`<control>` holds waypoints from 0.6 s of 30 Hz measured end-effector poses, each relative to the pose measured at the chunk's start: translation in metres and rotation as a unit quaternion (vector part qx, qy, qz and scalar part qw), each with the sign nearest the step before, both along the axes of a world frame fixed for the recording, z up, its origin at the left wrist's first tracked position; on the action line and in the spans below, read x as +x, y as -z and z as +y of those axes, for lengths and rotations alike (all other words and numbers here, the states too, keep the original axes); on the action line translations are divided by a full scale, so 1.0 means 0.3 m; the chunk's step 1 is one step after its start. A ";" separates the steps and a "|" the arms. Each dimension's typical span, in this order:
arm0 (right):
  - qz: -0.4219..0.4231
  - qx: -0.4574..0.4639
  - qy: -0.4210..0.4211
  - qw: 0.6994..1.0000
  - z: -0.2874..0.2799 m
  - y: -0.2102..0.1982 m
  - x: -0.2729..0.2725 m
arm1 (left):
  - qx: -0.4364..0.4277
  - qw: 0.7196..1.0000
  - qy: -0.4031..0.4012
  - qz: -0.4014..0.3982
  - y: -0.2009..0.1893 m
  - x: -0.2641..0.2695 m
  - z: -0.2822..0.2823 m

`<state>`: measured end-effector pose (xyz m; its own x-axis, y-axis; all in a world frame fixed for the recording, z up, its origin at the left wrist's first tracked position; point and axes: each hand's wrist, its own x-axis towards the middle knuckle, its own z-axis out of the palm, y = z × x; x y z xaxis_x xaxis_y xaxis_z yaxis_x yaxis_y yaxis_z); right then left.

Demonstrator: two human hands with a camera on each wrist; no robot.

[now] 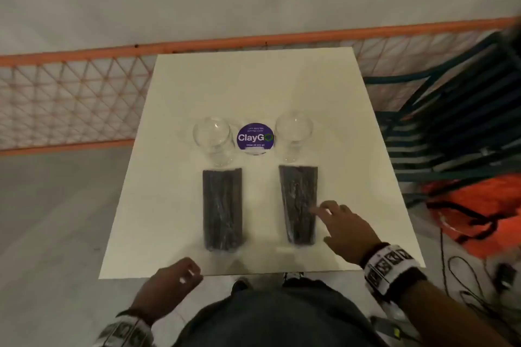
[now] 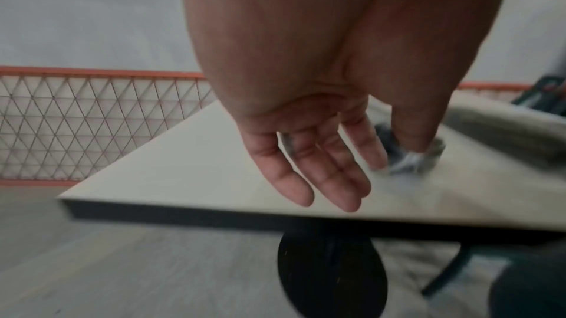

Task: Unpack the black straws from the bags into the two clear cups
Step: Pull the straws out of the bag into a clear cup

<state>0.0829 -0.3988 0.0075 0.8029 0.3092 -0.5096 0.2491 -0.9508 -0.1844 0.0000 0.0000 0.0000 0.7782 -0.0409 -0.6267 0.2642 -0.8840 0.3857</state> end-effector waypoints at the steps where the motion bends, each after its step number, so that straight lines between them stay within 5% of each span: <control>1: -0.043 0.007 -0.059 0.997 0.008 0.008 0.031 | -0.012 1.000 -0.007 -0.010 0.000 0.026 -0.026; 4: -0.124 -0.017 -0.216 0.968 0.025 0.059 0.109 | -0.007 0.999 -0.011 -0.031 -0.078 0.098 -0.147; 10: -0.068 -0.065 -0.422 0.902 0.084 0.112 0.214 | -0.043 0.992 0.010 -0.118 -0.180 0.182 -0.355; 14: -0.048 0.034 -0.365 0.929 0.097 0.105 0.263 | -0.073 0.984 0.006 -0.163 -0.215 0.223 -0.466; 18: -0.015 0.261 -0.164 0.951 0.066 0.024 0.299 | -0.096 0.977 0.017 -0.192 -0.237 0.268 -0.508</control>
<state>0.1725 -0.3788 0.0003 0.6315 0.7501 -0.1963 0.5290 -0.6019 -0.5982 0.0803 -0.1523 0.0712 0.9503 -0.1583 -0.2682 0.0401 -0.7918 0.6095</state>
